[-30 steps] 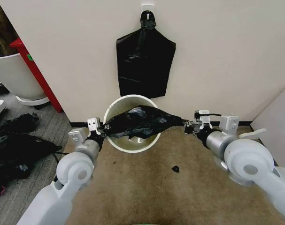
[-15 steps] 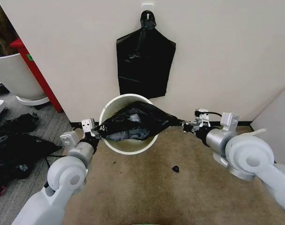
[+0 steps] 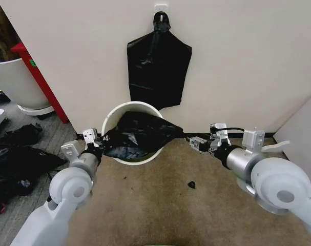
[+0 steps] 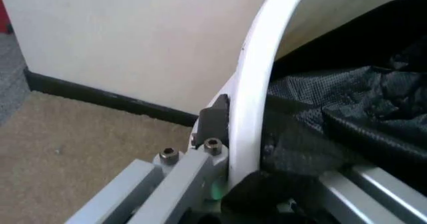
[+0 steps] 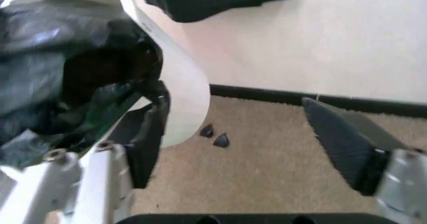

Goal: Place the garbage bag over the trash bin.

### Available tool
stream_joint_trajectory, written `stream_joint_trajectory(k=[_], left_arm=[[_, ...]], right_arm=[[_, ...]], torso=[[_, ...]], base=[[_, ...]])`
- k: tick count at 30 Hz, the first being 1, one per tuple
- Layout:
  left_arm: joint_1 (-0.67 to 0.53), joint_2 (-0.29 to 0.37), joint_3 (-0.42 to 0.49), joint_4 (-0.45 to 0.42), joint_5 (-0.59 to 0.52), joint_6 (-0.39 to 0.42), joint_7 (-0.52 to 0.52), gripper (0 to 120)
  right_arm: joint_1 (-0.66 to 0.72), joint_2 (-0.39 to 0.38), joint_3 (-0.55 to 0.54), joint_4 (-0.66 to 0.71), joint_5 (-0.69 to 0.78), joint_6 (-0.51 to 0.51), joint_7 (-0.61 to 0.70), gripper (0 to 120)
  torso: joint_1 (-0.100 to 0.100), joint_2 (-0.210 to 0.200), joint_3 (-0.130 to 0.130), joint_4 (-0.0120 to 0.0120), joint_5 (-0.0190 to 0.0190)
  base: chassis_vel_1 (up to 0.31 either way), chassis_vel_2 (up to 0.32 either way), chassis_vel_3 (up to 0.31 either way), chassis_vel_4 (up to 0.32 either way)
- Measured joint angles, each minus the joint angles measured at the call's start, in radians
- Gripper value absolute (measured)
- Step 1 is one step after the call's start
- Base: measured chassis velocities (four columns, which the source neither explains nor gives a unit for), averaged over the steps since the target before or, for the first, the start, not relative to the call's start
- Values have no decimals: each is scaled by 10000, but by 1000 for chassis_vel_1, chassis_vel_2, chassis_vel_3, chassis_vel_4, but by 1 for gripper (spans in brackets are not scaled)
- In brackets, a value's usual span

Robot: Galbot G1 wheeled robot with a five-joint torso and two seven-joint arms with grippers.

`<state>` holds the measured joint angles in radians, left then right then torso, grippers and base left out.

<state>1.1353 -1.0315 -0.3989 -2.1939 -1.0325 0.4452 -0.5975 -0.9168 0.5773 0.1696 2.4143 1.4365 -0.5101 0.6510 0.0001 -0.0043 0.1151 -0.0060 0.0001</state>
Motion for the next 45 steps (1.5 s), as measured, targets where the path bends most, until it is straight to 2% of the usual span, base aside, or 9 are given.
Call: stream_joint_trajectory(k=[4,6,9,16,20,27,37,40,45], left_arm=[[73,18,-94,-69,-18,82,-106,1],[95,48,-127,-100,-17,150,-168,1],[86,107,-127,-117,1,269,-211,1],[-35,466,-103,-288,49,633,-198,1],[-136,604,34,-289,427,599,213,1],[225,687,-29,-290,1279,392,1013,1],[190,796,29,-396,1771,480,1328,1],[259,877,24,-525,1781,569,1330,1],[356,945,-64,-617,1811,640,1345,1]], right_arm=[[-35,-246,12,311,-688,-101,-844,89],[-40,-439,-8,527,-1687,-143,-1605,98],[4,-645,-34,654,-2665,-147,-2351,100],[1302,-1172,-623,333,-6472,176,-6112,100],[2119,-1004,-1000,107,-6920,41,-6402,100],[3566,-290,-1761,-368,-4109,-731,-5130,100],[5036,-222,-3315,-458,-5933,-1053,-6441,100],[5832,64,-4198,-635,-6944,-1087,-6664,100],[6696,539,-5194,-871,-7720,-1268,-6685,98]], torso=[[0,0,0,1,-1],[0,0,0,2,-2],[0,0,0,0,-1],[0,0,0,4,0],[0,0,0,-3,-1],[0,0,1,3,-1],[1,0,1,-2,-1],[1,0,1,0,-1],[1,0,1,3,-2]], base=[[0,0,0,0],[0,0,0,0],[0,0,0,0],[0,0,0,0],[0,0,0,0],[0,0,0,0],[0,0,0,0],[0,0,0,0],[0,0,0,0]])
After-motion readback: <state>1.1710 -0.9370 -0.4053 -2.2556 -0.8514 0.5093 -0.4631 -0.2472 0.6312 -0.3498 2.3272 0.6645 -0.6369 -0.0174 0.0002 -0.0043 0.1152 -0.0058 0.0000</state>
